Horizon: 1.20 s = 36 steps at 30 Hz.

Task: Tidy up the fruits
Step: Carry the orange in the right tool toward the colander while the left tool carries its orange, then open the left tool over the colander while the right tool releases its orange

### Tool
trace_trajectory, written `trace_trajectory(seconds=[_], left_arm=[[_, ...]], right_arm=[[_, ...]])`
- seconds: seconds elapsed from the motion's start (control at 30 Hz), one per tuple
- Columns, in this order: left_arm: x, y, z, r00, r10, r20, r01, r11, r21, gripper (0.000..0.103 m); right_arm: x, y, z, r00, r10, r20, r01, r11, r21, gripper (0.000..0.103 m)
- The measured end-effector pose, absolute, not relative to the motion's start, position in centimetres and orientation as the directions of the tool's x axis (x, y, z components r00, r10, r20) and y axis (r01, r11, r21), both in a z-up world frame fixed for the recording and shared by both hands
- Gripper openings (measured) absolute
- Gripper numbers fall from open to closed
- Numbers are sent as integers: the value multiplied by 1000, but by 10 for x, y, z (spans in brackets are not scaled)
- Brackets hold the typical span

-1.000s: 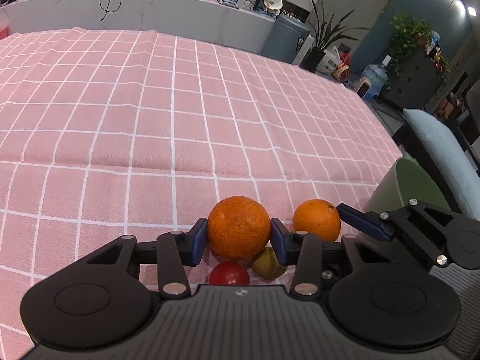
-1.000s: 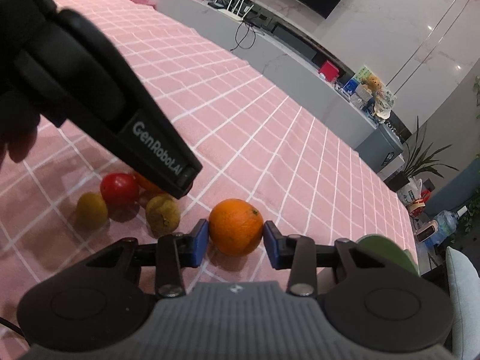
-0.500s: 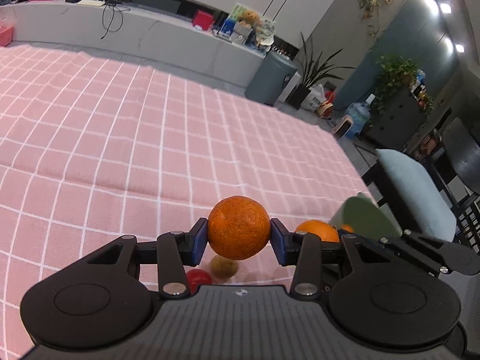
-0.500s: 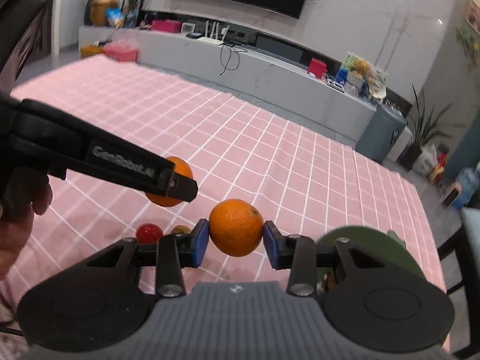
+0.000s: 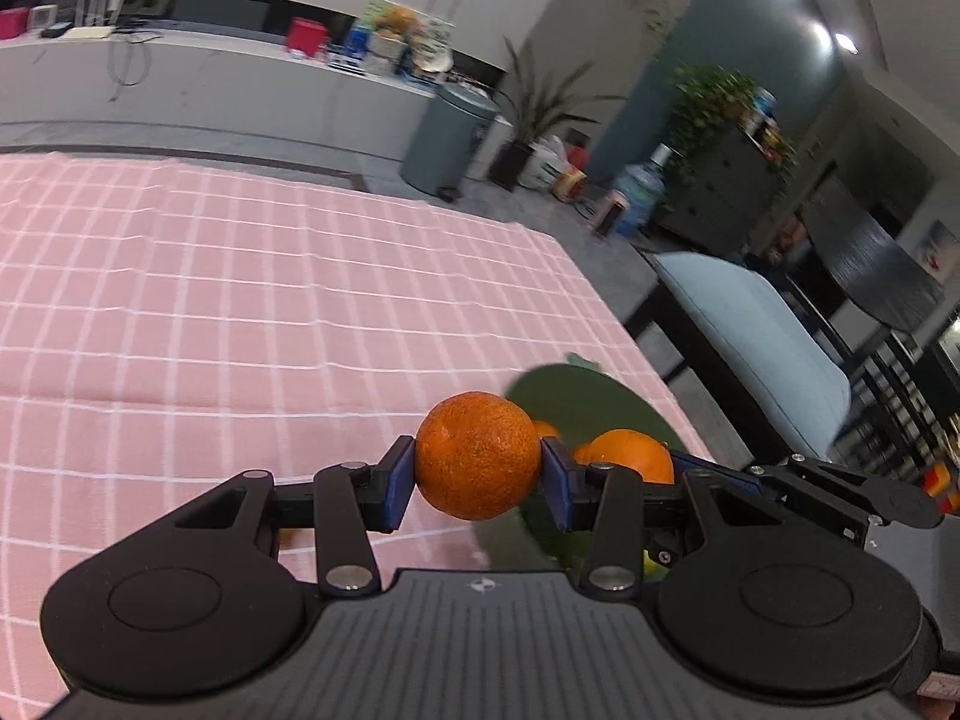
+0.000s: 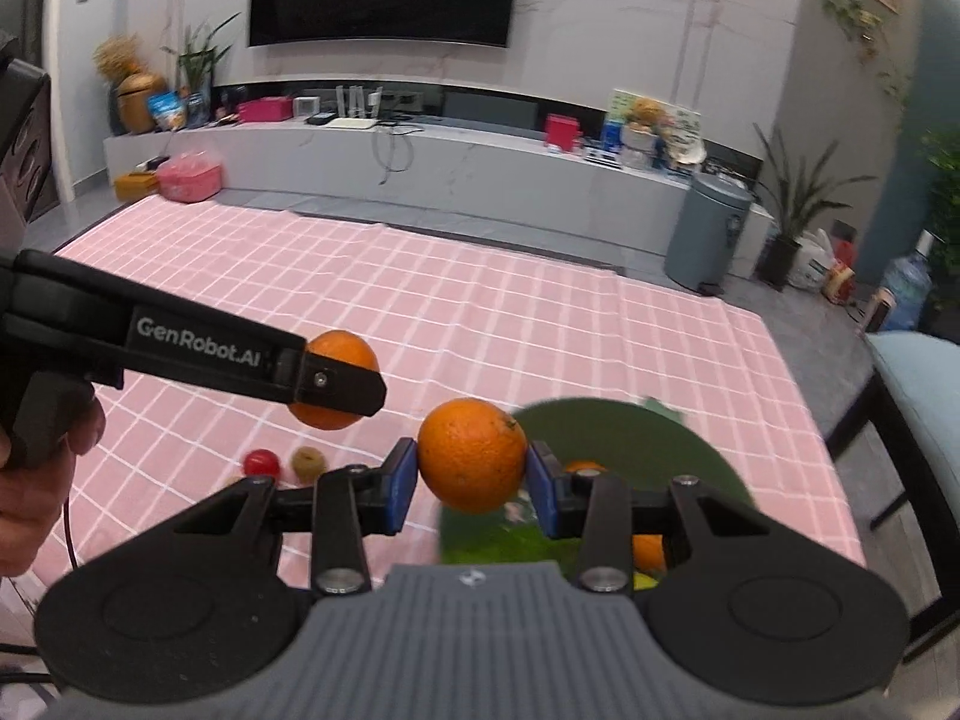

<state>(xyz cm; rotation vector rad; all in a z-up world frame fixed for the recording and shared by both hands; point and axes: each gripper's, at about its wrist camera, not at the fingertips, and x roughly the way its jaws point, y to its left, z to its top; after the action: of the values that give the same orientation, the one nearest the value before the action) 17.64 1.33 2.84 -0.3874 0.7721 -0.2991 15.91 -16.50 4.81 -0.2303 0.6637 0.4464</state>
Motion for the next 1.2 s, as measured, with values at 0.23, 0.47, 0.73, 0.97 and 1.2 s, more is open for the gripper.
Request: trace_trajectory(seconds=[0.23, 0.47, 0.73, 0.97, 1.2], left_arm=[[195, -34, 30, 619, -437, -652, 204, 892, -405, 50], [211, -79, 16, 531, -424, -734, 252, 906, -341, 50], [220, -101, 11, 486, -413, -770, 285, 908, -308, 50], [228, -118, 6, 442, -406, -800, 331, 902, -275, 50], [238, -132, 1, 416, -380, -826, 362, 903, -233, 51]], right_arm=[[162, -210, 45, 709, 250, -659, -372, 927, -49, 36], [174, -239, 34, 689, 203, -696, -321, 946, -43, 36], [185, -249, 15, 641, 188, -745, -303, 953, -21, 36], [193, -254, 4, 614, 174, -770, -293, 956, -17, 36], [199, -256, 2, 602, 181, -778, -310, 951, -19, 37]])
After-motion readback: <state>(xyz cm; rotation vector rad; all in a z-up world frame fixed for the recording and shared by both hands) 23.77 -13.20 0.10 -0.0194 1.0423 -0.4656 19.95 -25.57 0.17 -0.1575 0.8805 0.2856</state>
